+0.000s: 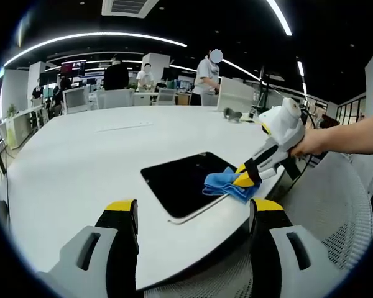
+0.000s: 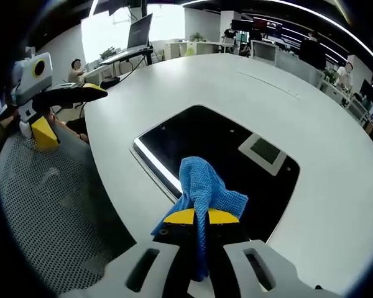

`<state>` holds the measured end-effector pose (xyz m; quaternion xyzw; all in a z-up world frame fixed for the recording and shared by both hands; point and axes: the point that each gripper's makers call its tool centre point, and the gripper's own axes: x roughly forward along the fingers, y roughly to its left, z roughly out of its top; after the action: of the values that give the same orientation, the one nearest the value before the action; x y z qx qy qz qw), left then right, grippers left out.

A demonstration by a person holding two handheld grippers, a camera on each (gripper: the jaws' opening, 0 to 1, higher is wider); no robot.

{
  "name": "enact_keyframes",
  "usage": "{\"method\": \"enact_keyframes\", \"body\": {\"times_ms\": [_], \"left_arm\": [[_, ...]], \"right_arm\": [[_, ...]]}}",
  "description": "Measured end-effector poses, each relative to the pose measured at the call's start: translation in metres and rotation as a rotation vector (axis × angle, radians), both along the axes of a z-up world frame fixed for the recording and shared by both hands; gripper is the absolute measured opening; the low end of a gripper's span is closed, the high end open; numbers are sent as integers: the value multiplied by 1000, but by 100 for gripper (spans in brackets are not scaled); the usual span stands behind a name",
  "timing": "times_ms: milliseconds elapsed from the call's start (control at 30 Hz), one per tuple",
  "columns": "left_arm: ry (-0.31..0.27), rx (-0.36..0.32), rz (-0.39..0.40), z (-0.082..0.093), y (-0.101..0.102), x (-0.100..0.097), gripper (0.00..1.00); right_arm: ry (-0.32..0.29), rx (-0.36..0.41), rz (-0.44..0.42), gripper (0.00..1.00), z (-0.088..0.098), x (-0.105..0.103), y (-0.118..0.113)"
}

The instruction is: Wipe the mirror surface with the cleaning cloth until all visible marks leave the cleaned area.

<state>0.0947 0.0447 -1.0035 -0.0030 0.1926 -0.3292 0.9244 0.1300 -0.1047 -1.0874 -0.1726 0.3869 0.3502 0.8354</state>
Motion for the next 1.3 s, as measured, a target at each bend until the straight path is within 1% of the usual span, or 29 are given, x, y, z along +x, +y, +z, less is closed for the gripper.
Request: {"method": "enact_keyframes", "body": {"times_ms": [233, 300, 633, 967, 1300], "left_arm": [[-2, 0, 6, 0, 1, 1, 71], [-1, 2, 7, 0, 1, 1, 71], [0, 4, 9, -1, 2, 1, 71], [1, 9, 14, -1, 3, 1, 71], [5, 10, 5, -2, 2, 0, 71]], "right_arm": [[5, 25, -5, 0, 0, 0, -3], [5, 24, -3, 0, 0, 0, -7], [15, 58, -63, 0, 0, 4, -29], [18, 53, -94, 0, 1, 7, -50], [22, 33, -50, 0, 0, 7, -49]]}}
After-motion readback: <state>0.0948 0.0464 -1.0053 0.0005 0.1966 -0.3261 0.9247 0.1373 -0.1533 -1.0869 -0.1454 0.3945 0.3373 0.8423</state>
